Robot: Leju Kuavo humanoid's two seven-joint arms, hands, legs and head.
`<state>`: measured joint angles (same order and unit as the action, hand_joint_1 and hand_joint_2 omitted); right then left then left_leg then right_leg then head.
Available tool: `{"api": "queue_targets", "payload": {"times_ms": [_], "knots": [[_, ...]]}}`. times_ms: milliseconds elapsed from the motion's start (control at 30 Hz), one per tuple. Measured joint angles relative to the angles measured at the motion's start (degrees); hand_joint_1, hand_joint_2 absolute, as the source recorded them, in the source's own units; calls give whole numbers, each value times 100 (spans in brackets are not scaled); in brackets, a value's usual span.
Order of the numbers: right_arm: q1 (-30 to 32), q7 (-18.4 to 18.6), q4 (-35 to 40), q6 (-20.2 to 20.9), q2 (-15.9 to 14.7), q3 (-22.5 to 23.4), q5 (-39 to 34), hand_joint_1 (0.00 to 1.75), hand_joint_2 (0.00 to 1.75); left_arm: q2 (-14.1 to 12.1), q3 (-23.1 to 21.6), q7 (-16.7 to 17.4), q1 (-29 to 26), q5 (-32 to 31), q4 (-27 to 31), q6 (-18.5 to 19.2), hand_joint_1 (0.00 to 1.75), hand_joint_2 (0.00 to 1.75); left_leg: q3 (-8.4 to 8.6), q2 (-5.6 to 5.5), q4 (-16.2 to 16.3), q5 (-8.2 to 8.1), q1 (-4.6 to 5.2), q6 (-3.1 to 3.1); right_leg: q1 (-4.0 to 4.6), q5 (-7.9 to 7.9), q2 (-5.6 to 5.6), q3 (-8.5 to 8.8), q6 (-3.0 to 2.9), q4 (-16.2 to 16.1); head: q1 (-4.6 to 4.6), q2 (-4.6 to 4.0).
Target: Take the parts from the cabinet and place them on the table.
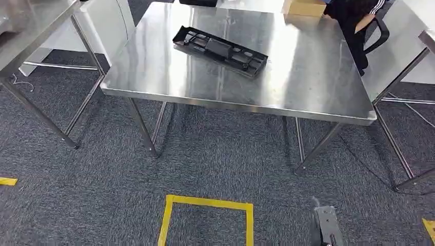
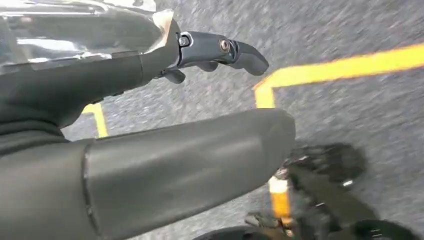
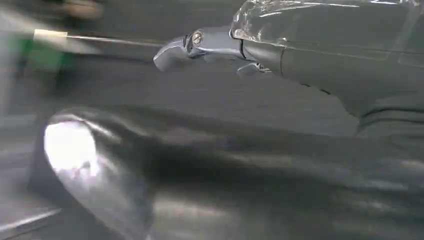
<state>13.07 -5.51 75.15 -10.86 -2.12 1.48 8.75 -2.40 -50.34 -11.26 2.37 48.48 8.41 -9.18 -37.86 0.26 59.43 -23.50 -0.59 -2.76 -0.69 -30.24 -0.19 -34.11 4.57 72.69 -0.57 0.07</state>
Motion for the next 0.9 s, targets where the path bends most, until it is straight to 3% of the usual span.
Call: {"api": "queue_targets", "payload": {"times_ms": [33,67,100,133,200,233,267,333,367,400,433,467,500,533,567,600,633,733,767,800,867,900], "knots": [[-94,-43,-445,17,9,78,93,0,0,0,-4,9,2,-4,2,-2,0,0,-78,1,2,76,-3,27,2,123,1,332,17,-408,2,0],[-245,-77,-1021,83,18,187,142,0,0,0,-9,22,19,-7,7,-4,0,0,-124,12,1,156,-3,57,3,12,1,779,-52,-1026,0,0],[-347,-109,-1493,135,22,293,159,0,0,-2,-9,48,44,-13,11,-4,0,0,-147,14,-1,228,11,96,46,-290,0,1133,-163,-1621,4,0],[-401,-164,-1865,166,28,382,177,0,0,-8,-11,54,57,-15,13,-7,0,0,-134,21,-46,298,6,133,83,-349,3,1136,-221,-1753,28,2],[-467,-214,-2447,197,53,488,183,0,0,-29,-13,78,56,-15,13,-7,0,0,-122,29,-126,457,-14,205,129,-266,5,1061,-307,-1728,-5,2],[-505,-216,-2711,194,74,529,198,0,0,-46,-15,81,30,-15,9,-11,0,0,-143,18,-190,550,-7,259,105,-163,2,989,-369,-1752,-2,0],[-578,-188,-2943,186,96,553,253,0,0,-55,-18,81,22,-15,9,-24,0,0,-217,-5,-122,366,-45,272,3,-62,-20,905,-405,-1759,0,0],[-720,-30,-3453,162,112,630,345,0,0,-57,-42,94,8,-37,9,-44,0,0,-337,-17,432,-531,-42,296,31,107,-15,708,-525,-1759,46,0],[-796,2,-3820,157,116,676,417,0,0,-66,-53,105,14,-55,9,-63,0,0,-396,-30,886,-889,-42,325,40,193,-24,613,-534,-1753,50,0],[-871,15,-4159,153,112,693,478,0,0,-79,-59,116,21,-68,9,-72,0,0,-426,-31,1303,-1052,-43,346,59,270,-37,519,-536,-1746,52,0],[-930,48,-4519,144,96,724,507,0,0,-83,-72,136,27,-98,11,-85,0,0,-405,-30,1638,-984,-50,359,75,350,-57,418,-525,-1728,55,0],[-956,103,-4796,114,77,767,520,0,0,-87,-96,164,32,-107,17,-107,0,0,-304,-29,1735,-756,-54,356,77,425,-74,329,-510,-1695,50,2],[-983,164,-5002,85,61,789,544,0,0,-92,-114,184,36,-111,24,-109,0,0,-105,-30,1621,-522,-57,350,77,484,-76,214,-491,-1654,52,0],[-1024,234,-5192,74,42,805,579,0,0,-94,-120,183,40,-120,31,-109,0,0,201,-31,1320,-389,-60,341,75,531,-74,98,-463,-1608,57,0],[-1061,311,-5358,76,22,809,616,0,0,-96,-127,183,54,-135,39,-109,0,0,617,-44,836,-459,-62,327,67,583,-70,0,-441,-1558,57,0],[-1094,403,-5504,101,-4,809,671,0,0,-101,-138,186,85,-166,59,-109,0,0,1133,-68,189,-760,-53,320,101,619,-69,-76,-405,-1477,66,2],[-1134,459,-5651,127,-15,809,730,0,0,-127,-147,188,104,-177,63,-109,0,0,1288,-86,-193,-938,-31,281,120,659,-66,-106,-360,-1450,37,0],[-1193,588,-5974,223,-44,802,872,0,0,-140,-162,210,118,-190,76,-101,0,0,1159,-64,-251,-879,26,103,100,837,-74,-198,-261,-1513,44,0],[-1198,632,-6056,243,-66,790,950,0,175,-140,-179,199,107,-218,77,-96,0,0,1090,-12,-272,-785,-6,31,58,778,-60,-221,-257,-1436,44,0],[-1197,666,-6113,245,-44,755,1048,0,175,-153,-210,190,110,-238,81,-98,0,0,1007,-9,-272,-713,-6,-17,63,456,-40,-334,-295,-1258,20,0],[-1206,695,-6179,177,-30,667,1233,0,175,-173,-245,188,101,-238,81,-98,0,0,826,-23,-270,-566,-5,-28,33,-219,-28,-526,-358,-517,-7,0],[-1223,695,-6205,138,-31,604,1332,0,175,-175,-249,188,98,-238,81,-101,0,0,725,-25,-266,-492,-3,-19,29,-407,-27,-600,-339,-99,0,0]]}}
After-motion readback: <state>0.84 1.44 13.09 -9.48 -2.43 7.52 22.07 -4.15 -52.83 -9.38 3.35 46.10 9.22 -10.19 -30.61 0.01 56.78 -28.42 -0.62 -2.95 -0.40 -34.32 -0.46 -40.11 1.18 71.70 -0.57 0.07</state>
